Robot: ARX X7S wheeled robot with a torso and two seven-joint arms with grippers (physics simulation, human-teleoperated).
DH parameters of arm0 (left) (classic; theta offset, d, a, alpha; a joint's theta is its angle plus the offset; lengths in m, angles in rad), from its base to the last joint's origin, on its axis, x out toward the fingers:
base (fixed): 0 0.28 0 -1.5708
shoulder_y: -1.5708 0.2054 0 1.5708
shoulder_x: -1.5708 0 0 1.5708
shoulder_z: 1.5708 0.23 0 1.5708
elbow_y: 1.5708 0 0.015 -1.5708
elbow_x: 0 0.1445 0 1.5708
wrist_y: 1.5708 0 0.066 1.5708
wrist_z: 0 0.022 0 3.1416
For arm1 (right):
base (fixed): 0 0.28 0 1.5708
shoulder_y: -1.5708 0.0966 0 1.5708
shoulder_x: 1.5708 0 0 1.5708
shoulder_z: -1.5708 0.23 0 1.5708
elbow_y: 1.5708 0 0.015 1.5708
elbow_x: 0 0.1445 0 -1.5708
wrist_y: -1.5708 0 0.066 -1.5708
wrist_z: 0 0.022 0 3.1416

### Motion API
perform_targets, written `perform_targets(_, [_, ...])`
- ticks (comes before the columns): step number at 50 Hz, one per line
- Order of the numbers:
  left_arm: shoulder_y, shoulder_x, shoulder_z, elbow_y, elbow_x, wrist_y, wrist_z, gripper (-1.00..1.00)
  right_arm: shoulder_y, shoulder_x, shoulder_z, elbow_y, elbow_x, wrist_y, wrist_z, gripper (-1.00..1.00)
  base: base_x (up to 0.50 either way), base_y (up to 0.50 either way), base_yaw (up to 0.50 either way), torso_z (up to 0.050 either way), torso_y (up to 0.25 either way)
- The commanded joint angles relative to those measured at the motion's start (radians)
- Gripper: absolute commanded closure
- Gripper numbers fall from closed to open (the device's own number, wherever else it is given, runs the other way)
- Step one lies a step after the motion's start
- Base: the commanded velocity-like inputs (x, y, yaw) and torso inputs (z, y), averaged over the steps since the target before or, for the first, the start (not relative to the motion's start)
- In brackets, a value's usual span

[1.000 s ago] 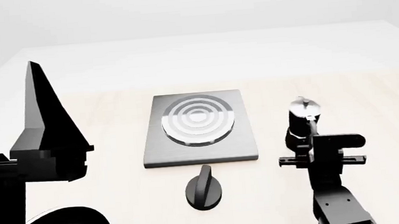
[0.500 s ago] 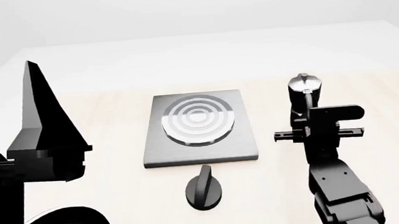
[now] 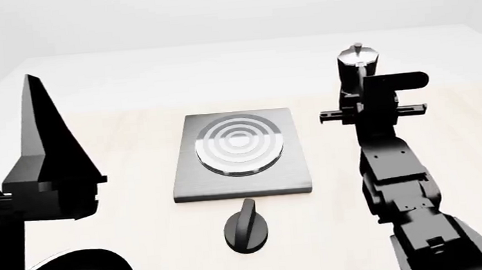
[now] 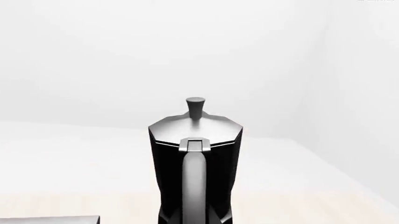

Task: Turn on the stove and put the moka pot on it.

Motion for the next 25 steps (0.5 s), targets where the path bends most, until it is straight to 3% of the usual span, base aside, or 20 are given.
perform_targets(1, [0.013,-0.004,-0.006,-0.003,0.004,0.011,0.001,-1.0,0.115,-0.037,0.032,0.102,-0.099,0.001,-0.009,1.0,0.0,0.0,0.0,0.0,0.0])
perform_targets(11, [0.01,-0.001,-0.009,-0.013,-0.003,0.016,0.002,-1.0,0.116,-0.059,0.086,0.102,-0.148,-0.004,-0.029,1.0,0.0,0.0,0.0,0.0,0.001])
perform_targets(25, [0.023,-0.01,-0.017,-0.008,-0.005,0.023,0.0,-1.0,0.124,-0.105,0.127,0.102,-0.178,-0.049,-0.17,1.0,0.0,0.0,0.0,0.0,0.001])
